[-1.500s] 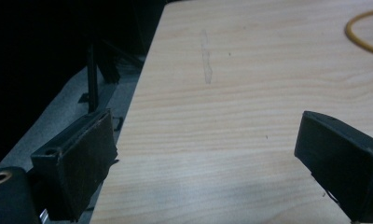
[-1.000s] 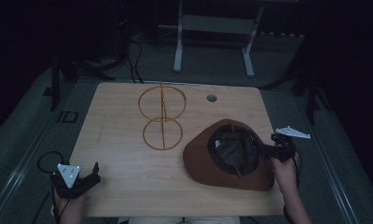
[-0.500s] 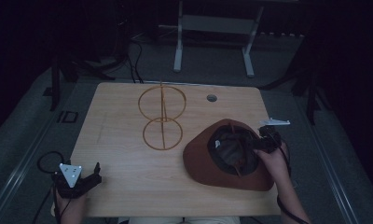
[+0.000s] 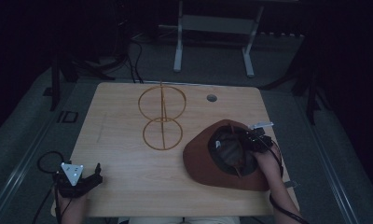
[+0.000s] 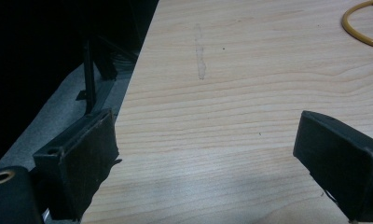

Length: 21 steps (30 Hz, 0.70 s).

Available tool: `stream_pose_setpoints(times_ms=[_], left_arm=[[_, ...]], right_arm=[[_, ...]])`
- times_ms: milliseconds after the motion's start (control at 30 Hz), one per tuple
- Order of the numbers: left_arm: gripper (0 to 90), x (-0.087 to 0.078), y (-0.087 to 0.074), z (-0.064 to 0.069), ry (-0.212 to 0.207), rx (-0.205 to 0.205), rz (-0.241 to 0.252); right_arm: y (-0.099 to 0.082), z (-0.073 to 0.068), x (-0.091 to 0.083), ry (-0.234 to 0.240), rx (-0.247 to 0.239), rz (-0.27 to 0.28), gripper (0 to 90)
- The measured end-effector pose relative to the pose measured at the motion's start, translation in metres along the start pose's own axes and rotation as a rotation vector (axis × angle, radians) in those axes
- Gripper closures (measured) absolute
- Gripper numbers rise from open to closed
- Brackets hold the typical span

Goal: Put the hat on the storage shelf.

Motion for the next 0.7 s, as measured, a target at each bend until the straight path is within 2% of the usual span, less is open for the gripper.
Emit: stream_pose_setpoints(times_ms=[167,233,300,400,433,467,500,533,700], left_arm=[[6.8,0.000,0.000,0.000,-0.005,0.002,-0.003],[6.7,0.000,0.000,0.000,-0.005,-0.005,-0.001],[6.8,0.000,-0.001,0.000,-0.021,-0.028,-0.009],[6.7,0.000,-0.003,0.003,-0.047,-0.065,-0.044],[6.7,0.000,-0.003,0.003,-0.047,-0.065,-0.044],[6.7,0.001,-0.005,0.006,-0.058,-0.062,-0.073],[6.7,0.000,-0.005,0.008,-0.073,-0.064,-0.084],[6.7,-0.001,-0.004,0.010,-0.085,-0.071,-0.084],[6.7,-0.013,0.009,0.010,-0.064,-0.074,-0.032]], right_arm=[[-0.004,0.000,0.006,-0.055,-0.021,-0.010,76.4],[-0.003,0.003,0.005,-0.066,0.004,0.011,81.7],[0.001,0.004,0.001,-0.042,0.030,0.030,83.3],[0.009,0.004,-0.010,-0.026,0.037,0.070,83.8],[0.009,0.004,-0.010,-0.026,0.037,0.070,83.8],[0.012,0.003,-0.014,-0.019,0.039,0.086,83.9],[0.017,0.001,-0.021,0.005,0.042,0.106,83.9],[0.021,0.000,-0.026,0.020,0.050,0.126,83.9],[0.035,-0.006,-0.047,0.056,0.064,0.201,84.1]])
Point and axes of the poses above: each handheld gripper's, and its own axes: x roughly forward along the jaws, y roughly out of its top, z roughly to its right, the point moved 9 cm from there along x, roughly forward along the jaws, and after that the axes turned 6 degrees about x, right-handed, at the moved point
